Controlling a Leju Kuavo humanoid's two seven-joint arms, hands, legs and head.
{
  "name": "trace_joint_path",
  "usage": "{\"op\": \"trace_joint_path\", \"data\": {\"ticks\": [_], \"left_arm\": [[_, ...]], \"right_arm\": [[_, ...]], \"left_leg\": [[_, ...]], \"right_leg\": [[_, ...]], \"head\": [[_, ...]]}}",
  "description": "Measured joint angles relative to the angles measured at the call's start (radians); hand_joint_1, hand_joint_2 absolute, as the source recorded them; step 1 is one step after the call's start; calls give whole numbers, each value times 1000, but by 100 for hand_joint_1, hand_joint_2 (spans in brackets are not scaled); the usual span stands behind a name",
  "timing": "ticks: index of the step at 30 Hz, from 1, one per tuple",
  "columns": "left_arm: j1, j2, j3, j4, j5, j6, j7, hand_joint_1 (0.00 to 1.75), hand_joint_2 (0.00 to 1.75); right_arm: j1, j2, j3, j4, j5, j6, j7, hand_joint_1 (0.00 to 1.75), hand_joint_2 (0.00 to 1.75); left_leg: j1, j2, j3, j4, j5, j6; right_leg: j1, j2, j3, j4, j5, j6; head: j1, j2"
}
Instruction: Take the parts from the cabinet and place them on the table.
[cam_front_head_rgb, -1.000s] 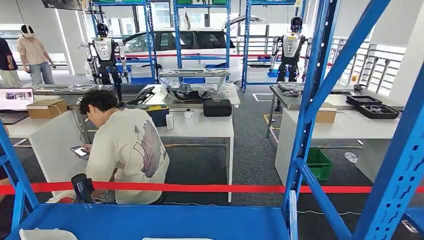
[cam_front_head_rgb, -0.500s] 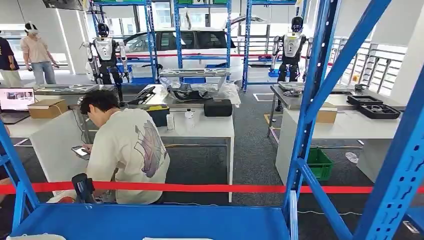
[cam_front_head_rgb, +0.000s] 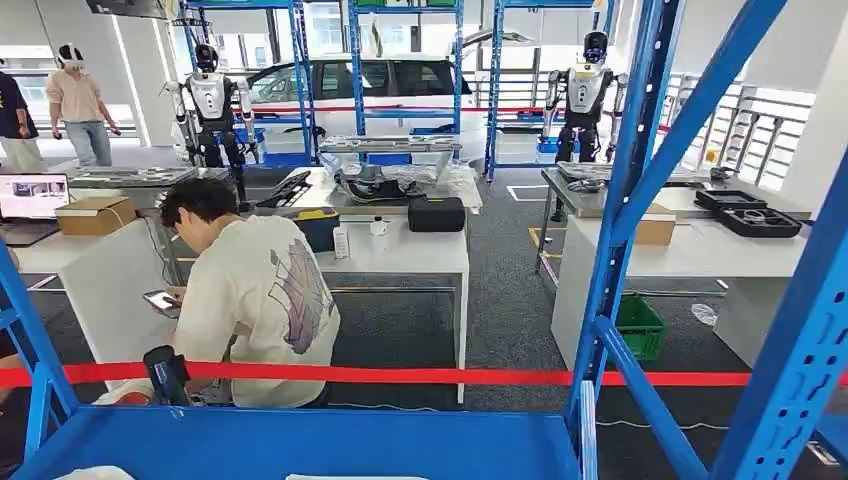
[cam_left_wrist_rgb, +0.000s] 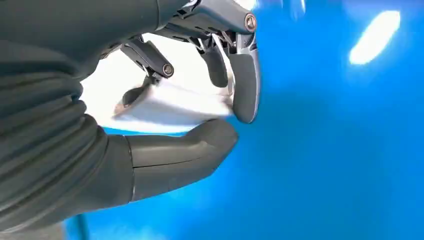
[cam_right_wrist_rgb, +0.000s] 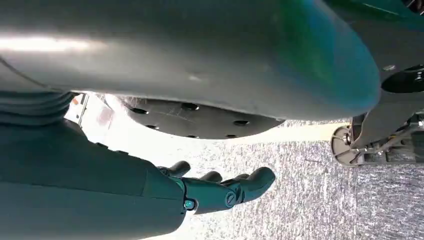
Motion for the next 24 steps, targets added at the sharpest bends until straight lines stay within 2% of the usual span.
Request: {"op": "trace_joint_path", "data": {"ticks": [3,8,12,16,24], "left_arm": [[-4,-13,8,-15,-55,125,10,175,175],[-22,-11,66,-117,-92,173,62,175,175],[-68,39,161,-222,-74,133,70,175,175],[-160,77,227,-233,-57,98,45,175,175],[-184,79,244,-228,-66,103,31,175,175]], "right_arm": [[1,0,-3,0,-6,0,-3,0,0],[2,0,-4,0,-11,0,-5,0,0],[4,0,-4,0,-20,0,-8,0,0],[7,0,-6,0,-30,0,-11,0,0],[8,1,-7,0,-34,0,-15,0,0]], "left_leg": [[0,0,0,0,0,0],[0,0,-3,0,0,0],[1,0,-7,0,0,-1],[1,-1,-7,0,0,-1],[1,-1,-3,0,1,-2]], "right_leg": [[0,0,0,0,0,0],[0,1,0,0,0,0],[1,2,-1,0,0,-1],[3,0,-2,0,0,-1],[3,0,-3,0,0,-1]], "head": [[0,0],[0,0],[0,0],[0,0],[0,0]]}}
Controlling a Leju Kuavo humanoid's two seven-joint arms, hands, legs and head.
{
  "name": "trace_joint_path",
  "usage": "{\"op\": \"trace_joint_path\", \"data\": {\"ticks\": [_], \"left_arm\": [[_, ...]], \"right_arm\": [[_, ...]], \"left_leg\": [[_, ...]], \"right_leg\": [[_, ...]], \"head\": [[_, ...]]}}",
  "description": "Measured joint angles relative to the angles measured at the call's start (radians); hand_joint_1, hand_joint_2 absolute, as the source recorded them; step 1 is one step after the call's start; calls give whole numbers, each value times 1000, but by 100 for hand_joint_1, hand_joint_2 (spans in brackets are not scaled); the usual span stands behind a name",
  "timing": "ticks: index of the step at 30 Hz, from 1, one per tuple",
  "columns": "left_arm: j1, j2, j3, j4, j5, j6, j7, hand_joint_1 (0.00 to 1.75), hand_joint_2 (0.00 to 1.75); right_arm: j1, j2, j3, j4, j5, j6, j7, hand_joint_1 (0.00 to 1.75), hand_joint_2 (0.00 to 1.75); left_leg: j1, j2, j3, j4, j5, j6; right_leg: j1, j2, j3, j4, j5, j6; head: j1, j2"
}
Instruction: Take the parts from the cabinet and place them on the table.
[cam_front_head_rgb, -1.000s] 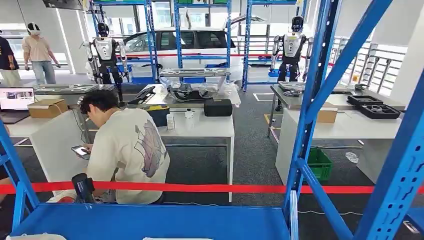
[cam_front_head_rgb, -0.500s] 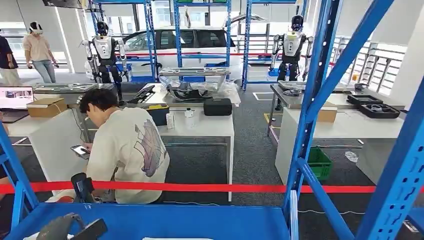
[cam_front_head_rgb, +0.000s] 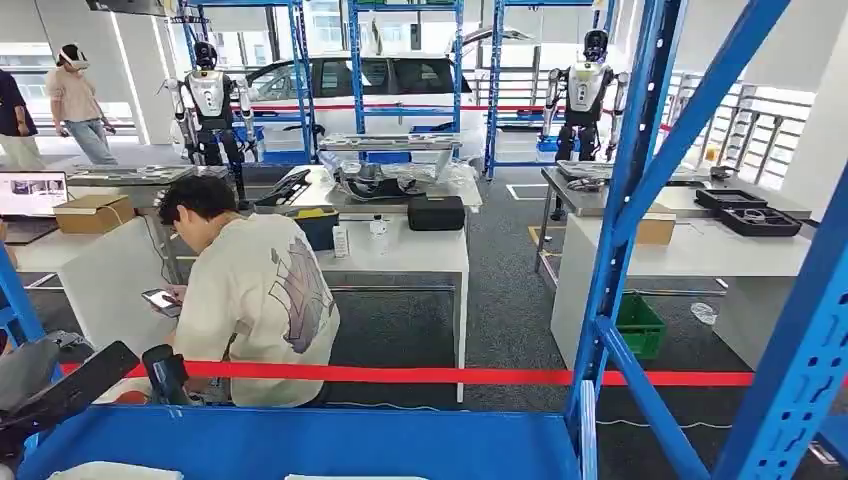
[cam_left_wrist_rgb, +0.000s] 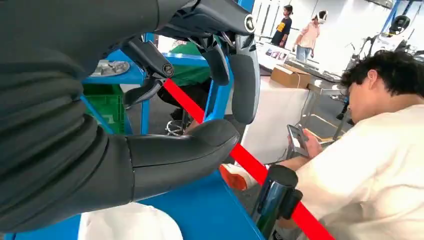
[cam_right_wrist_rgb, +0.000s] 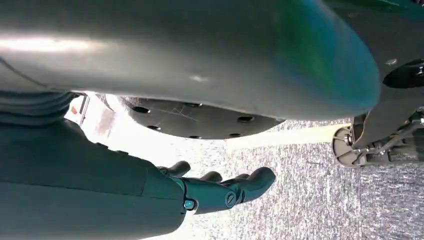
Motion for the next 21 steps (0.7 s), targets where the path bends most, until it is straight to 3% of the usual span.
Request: {"op": "trace_joint_path", "data": {"ticks": [5,6,11,18,19,21], "left_arm": [[-5,-20,-5,32,9,-18,-40,175,175],[-5,-22,-7,38,24,-32,-53,0,175],[-5,-23,-8,47,81,-60,-102,0,175],[-11,-14,-7,52,117,-98,-109,0,175],[-11,-14,-7,52,117,-100,-109,0,0],[-13,-13,-7,52,124,-121,-100,0,0]], "right_arm": [[-1,5,0,0,-4,0,-3,0,0],[-1,5,0,0,-4,0,-3,0,0],[2,5,-1,0,-6,0,0,0,0],[3,5,-2,0,-9,0,5,0,0],[3,5,-2,0,-9,0,7,0,0],[3,5,-2,0,-8,0,8,0,0]], "left_leg": [[0,0,0,0,0,0],[0,0,0,0,0,0],[0,0,0,0,0,0],[0,0,-1,0,0,0],[0,0,-1,0,0,0],[0,0,-1,0,0,0]], "right_leg": [[0,0,0,0,0,0],[-1,0,0,0,0,0],[-1,1,0,0,0,0],[-1,0,0,0,0,0],[-1,0,0,0,0,0],[-1,0,0,0,0,0]], "head": [[0,0],[0,0],[0,0],[0,0],[0,0],[0,0]]}}
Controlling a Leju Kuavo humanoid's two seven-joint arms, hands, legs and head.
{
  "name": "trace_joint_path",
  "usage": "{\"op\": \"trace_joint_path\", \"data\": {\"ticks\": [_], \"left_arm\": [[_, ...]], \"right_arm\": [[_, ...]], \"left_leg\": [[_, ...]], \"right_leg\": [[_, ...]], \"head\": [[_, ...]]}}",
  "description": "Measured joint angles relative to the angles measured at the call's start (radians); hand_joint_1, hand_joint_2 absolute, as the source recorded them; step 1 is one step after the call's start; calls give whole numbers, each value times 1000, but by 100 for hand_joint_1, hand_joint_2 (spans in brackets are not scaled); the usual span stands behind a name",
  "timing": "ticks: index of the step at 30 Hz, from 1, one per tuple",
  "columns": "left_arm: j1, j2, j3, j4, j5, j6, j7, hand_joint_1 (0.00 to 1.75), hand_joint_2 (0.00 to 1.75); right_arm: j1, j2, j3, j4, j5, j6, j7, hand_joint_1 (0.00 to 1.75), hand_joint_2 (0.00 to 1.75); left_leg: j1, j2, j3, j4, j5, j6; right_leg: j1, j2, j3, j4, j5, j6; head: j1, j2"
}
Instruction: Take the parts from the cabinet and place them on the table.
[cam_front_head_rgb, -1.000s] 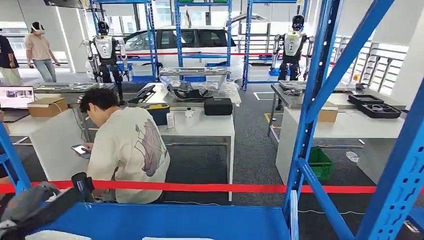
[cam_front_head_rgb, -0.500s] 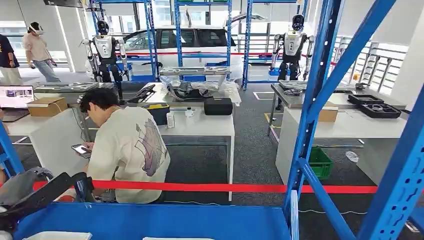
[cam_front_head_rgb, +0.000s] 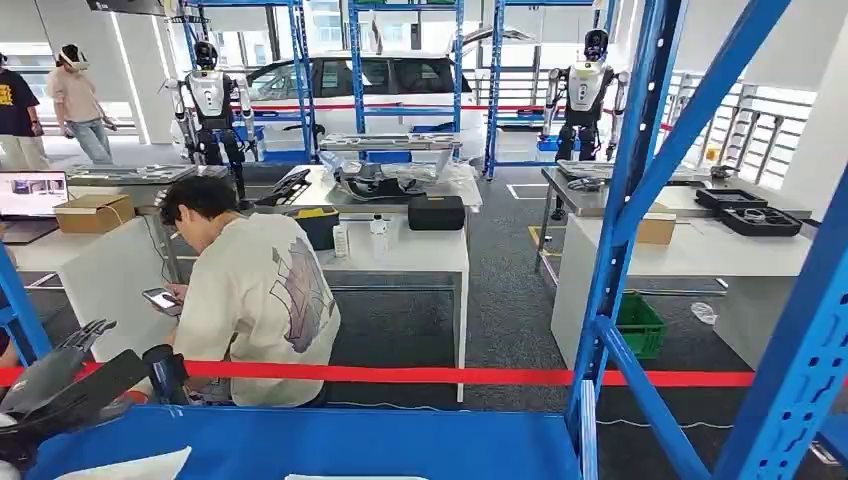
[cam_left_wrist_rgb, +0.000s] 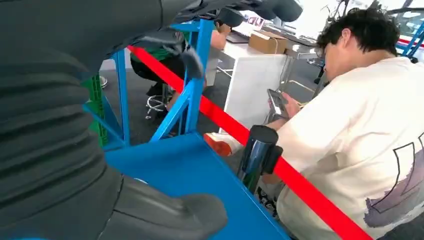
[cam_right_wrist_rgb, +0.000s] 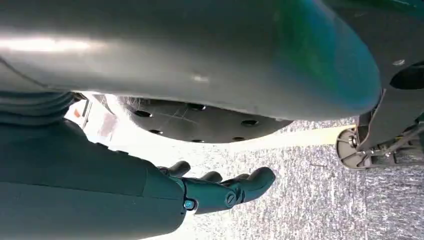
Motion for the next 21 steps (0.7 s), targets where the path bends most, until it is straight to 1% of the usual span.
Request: {"op": "trace_joint_path", "data": {"ticks": [2,4,8,10,12,13,15,16,18,20,21], "left_arm": [[-19,9,-8,15,26,-123,46,0,0],[-39,29,-23,35,54,-208,60,0,0],[-72,73,-57,56,114,-312,98,0,0],[-76,100,-72,57,179,-362,136,0,0],[-76,131,-91,52,234,-374,188,0,0],[-75,148,-102,49,247,-359,203,0,0],[-56,156,-109,43,256,-289,216,0,0],[-32,155,-110,37,252,-222,214,0,0],[34,143,-111,23,211,-85,212,0,0],[102,103,-113,13,138,61,216,0,0],[130,82,-113,7,101,112,222,0,175]], "right_arm": [[0,0,0,0,0,0,6,0,0],[1,0,0,0,2,0,8,0,0],[2,0,0,0,4,0,10,0,0],[2,0,0,0,6,0,8,0,0],[2,0,0,0,13,0,5,0,0],[2,0,0,0,13,0,5,0,0],[2,0,0,0,13,0,6,0,0],[0,0,0,0,14,0,9,0,0],[-1,4,0,0,15,0,10,0,0],[-1,6,0,0,15,0,11,0,0],[-2,6,0,0,14,0,11,0,0]], "left_leg": [[0,0,0,0,0,0],[0,1,0,0,0,0],[0,1,0,0,0,0],[0,1,0,0,0,0],[0,1,0,0,0,0],[0,1,0,0,0,0],[0,1,0,0,0,0],[-1,0,0,-1,0,0],[-3,1,1,-1,0,1],[-3,1,1,-1,-1,1],[-3,0,1,-1,-1,1]], "right_leg": [[0,0,0,0,0,0],[0,1,0,0,0,0],[0,1,-1,0,0,0],[0,2,-1,0,0,0],[1,2,-1,0,0,0],[1,2,-1,0,0,0],[1,2,-1,0,-1,0],[1,2,-1,0,-1,0],[0,2,-1,0,-1,0],[0,2,-1,0,-1,0],[0,1,0,0,-1,0]], "head": [[0,0],[0,0],[0,0],[0,0],[0,0],[0,0],[0,0],[0,0],[0,0],[0,0],[0,0]]}}
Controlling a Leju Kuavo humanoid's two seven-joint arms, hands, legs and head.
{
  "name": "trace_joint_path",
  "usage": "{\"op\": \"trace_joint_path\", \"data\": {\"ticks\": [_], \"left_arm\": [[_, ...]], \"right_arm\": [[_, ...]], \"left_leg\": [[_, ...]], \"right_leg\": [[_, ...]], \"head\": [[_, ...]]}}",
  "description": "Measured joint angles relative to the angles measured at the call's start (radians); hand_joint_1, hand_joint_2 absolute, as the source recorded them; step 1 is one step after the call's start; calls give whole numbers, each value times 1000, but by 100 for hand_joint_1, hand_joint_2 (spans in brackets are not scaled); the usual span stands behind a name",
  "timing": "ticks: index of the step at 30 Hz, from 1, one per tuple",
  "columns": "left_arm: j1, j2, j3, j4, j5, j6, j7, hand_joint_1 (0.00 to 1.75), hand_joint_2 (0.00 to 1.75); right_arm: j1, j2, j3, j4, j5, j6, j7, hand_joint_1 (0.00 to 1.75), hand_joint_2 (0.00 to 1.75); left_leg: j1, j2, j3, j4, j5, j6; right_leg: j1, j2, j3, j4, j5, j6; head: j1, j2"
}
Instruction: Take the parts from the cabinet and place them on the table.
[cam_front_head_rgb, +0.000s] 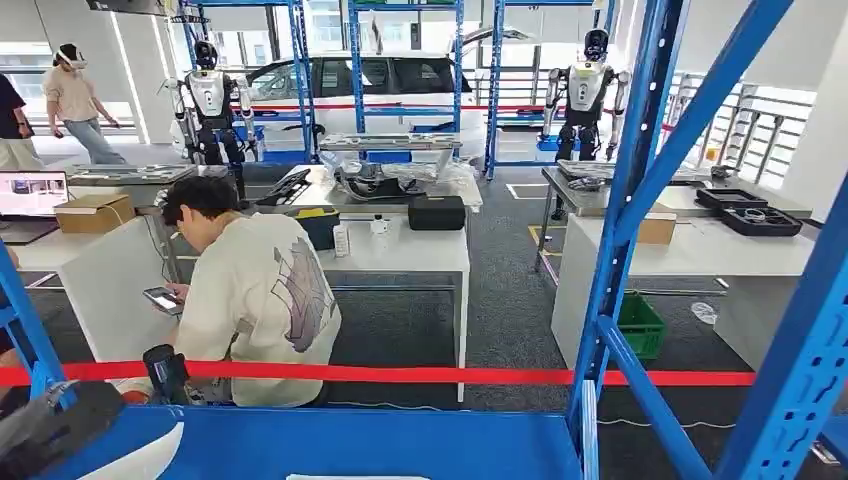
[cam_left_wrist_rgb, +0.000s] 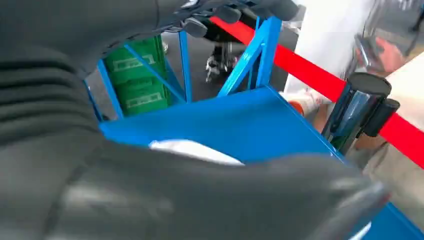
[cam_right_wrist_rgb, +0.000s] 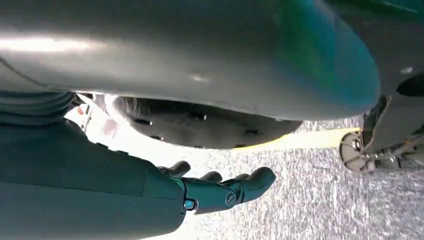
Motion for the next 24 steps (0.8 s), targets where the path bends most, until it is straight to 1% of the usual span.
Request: {"op": "trace_joint_path", "data": {"ticks": [1,3,5,8,13,15,18,24], "left_arm": [[24,-21,-1,-9,-40,40,10,0,175],[54,-79,-2,-29,-124,83,35,0,175],[65,-132,-2,-46,-190,86,62,0,175],[74,-183,-1,-62,-237,83,80,0,175],[72,-270,21,-63,-331,65,67,0,175],[64,-301,27,-56,-347,57,65,0,175],[51,-332,32,-48,-353,54,64,0,175],[44,-356,37,-37,-363,43,66,0,175]], "right_arm": [[-1,0,0,0,-1,0,4,0,0],[-4,0,0,0,-3,0,14,0,0],[-7,0,0,0,-5,0,16,0,0],[-9,0,0,0,-10,0,17,0,0],[-10,0,-4,0,-24,0,22,0,0],[-10,0,-6,0,-30,0,24,0,0],[-10,0,-7,0,-32,0,24,0,0],[-9,0,-10,0,-37,0,24,0,0]], "left_leg": [[0,0,0,0,0,0],[0,-1,-1,1,0,1],[0,-2,-2,2,0,2],[0,0,-3,2,-1,3],[0,-1,-2,2,-2,5],[0,-1,-2,2,-2,5],[0,-1,-6,2,-2,5],[0,-1,-2,2,-2,6]], "right_leg": [[0,0,0,0,0,0],[0,-1,0,-1,1,2],[-1,-2,1,-1,1,2],[-4,-1,1,-1,2,3],[-4,-2,1,-2,1,5],[-4,-2,1,-1,1,5],[-4,-1,1,-1,1,5],[-4,-1,0,-1,1,5]], "head": [[0,0],[0,0],[0,0],[0,0],[0,0],[0,0],[0,0],[0,0]]}}
